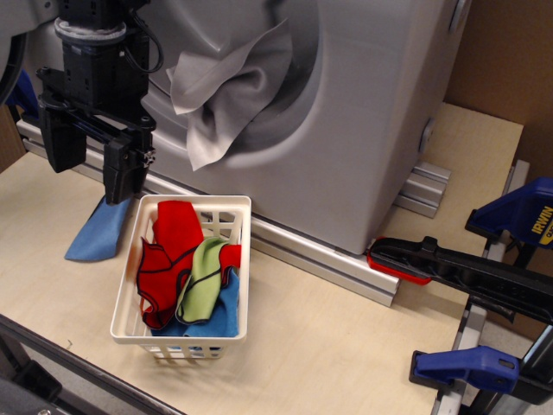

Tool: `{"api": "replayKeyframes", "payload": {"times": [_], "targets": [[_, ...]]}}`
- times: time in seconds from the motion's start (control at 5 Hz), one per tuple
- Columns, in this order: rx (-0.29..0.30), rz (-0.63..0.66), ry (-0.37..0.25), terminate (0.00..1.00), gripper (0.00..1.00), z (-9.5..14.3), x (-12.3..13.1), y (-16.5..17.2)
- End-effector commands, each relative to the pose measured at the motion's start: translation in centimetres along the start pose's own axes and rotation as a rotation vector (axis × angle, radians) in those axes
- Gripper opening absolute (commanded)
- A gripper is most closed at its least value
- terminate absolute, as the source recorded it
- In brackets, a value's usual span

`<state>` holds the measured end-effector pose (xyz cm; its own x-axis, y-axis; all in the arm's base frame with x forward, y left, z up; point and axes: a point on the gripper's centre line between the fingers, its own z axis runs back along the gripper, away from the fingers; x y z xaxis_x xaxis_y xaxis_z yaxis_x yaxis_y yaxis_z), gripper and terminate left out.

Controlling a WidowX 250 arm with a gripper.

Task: Take clothes out of laundry machine

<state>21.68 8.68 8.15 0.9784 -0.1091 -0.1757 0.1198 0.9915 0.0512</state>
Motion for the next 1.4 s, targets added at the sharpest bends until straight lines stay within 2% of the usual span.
{"api": "replayKeyframes", "payload": {"times": [0.0, 0.2, 0.4, 0.6, 0.8, 1.0, 1.2], "targets": [[0.000, 0.000, 0.000, 0.00, 1.00, 0.0, 0.0, 0.0], [0.040, -0.001, -0.168, 0.00, 1.00, 1.0, 2.4, 1.1], [0.099, -0.047, -0.268, 0.00, 1.00, 1.3, 5.4, 2.1], [0.125, -0.071, -0.393, 0.00, 1.00, 3.0, 7.5, 2.5], [0.117, -0.107, -0.513, 0.00, 1.00, 3.7, 9.7, 3.0], [0.108, -0.115, -0.572, 0.00, 1.00, 4.7, 11.3, 3.3], [0.065, -0.156, -0.616, 0.00, 1.00, 4.6, 13.3, 3.6]]}}
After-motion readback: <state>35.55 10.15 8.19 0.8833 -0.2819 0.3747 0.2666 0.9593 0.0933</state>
